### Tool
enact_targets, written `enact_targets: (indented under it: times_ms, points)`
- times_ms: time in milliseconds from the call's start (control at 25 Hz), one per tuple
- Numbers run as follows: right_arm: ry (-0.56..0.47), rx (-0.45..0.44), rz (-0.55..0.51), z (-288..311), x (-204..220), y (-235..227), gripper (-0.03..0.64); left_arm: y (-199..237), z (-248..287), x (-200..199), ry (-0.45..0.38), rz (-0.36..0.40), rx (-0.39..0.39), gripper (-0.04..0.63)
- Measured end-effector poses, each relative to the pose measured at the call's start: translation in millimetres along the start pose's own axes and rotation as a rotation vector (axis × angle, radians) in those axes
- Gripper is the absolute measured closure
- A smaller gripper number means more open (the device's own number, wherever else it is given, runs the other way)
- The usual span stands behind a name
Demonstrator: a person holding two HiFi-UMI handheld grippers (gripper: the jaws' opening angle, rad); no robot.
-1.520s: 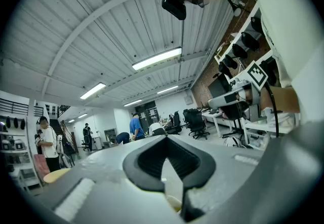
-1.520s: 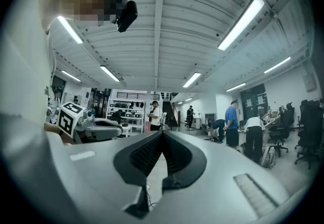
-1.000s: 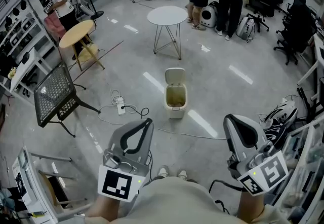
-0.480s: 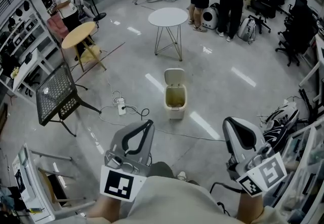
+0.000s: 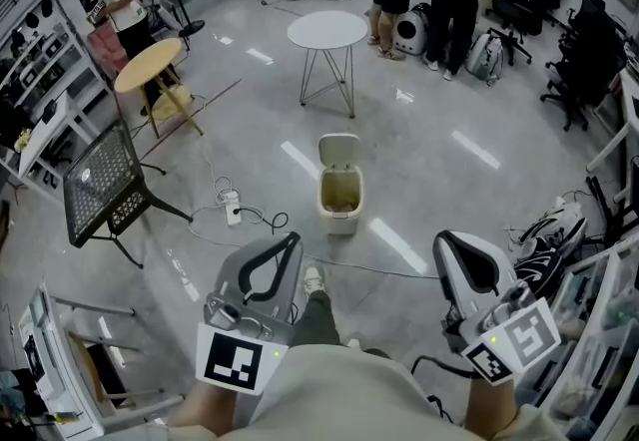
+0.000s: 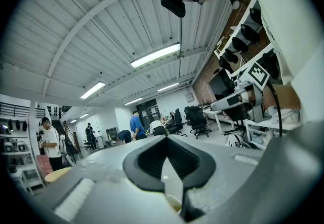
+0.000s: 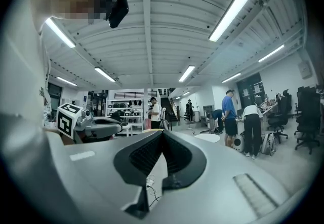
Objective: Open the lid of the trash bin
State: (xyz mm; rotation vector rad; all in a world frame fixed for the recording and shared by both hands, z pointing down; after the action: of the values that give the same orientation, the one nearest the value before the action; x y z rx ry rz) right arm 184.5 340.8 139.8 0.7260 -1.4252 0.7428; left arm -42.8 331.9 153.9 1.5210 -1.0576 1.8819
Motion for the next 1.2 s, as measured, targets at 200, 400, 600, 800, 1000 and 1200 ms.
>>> enact_targets:
  times_ms: [200, 400, 600, 800, 1000, 1200]
  points:
    - [0.011, -0.009, -0.005, 37.7, 5.1, -14.2, 0.614, 27.0, 22.6, 12.7, 0.004, -0.024, -0.015, 0.594]
    - [0.033, -0.017, -0.001, 93.9, 11.7, -33.4, 0.614, 68.4, 57.3, 28.4, 0.011, -0.03, -0.016, 0.594]
    - [0.072, -0.02, 0.004, 163.2, 15.1, -52.8, 0.614, 123.3, 99.3, 42.6, 0.023, -0.044, -0.005, 0.594]
    - [0.103, -0.004, 0.01, 241.3, 11.3, -69.1, 0.614, 190.2, 142.2, 57.9, 0.03, -0.061, 0.015, 0.594]
    - [0.137, 0.019, 0.018, 310.2, 15.8, -85.9, 0.614, 248.9, 183.6, 76.2, 0.029, -0.057, 0.035, 0.594]
    - [0.164, 0.041, 0.028, 364.7, 24.9, -103.2, 0.614, 291.8, 220.0, 94.2, 0.023, -0.056, 0.06, 0.594]
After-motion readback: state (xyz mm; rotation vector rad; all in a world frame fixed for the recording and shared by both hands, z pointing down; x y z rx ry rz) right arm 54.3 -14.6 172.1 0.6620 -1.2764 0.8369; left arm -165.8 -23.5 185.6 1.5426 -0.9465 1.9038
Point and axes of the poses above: the fingertips, and each gripper's own axes: z forward along the fingers, y to its left, x out of its underside, the point moved 5 cm from there along -z, backward along the fingers, and after that the axes turned 4 degrees about -z, right-handed, at the moved point
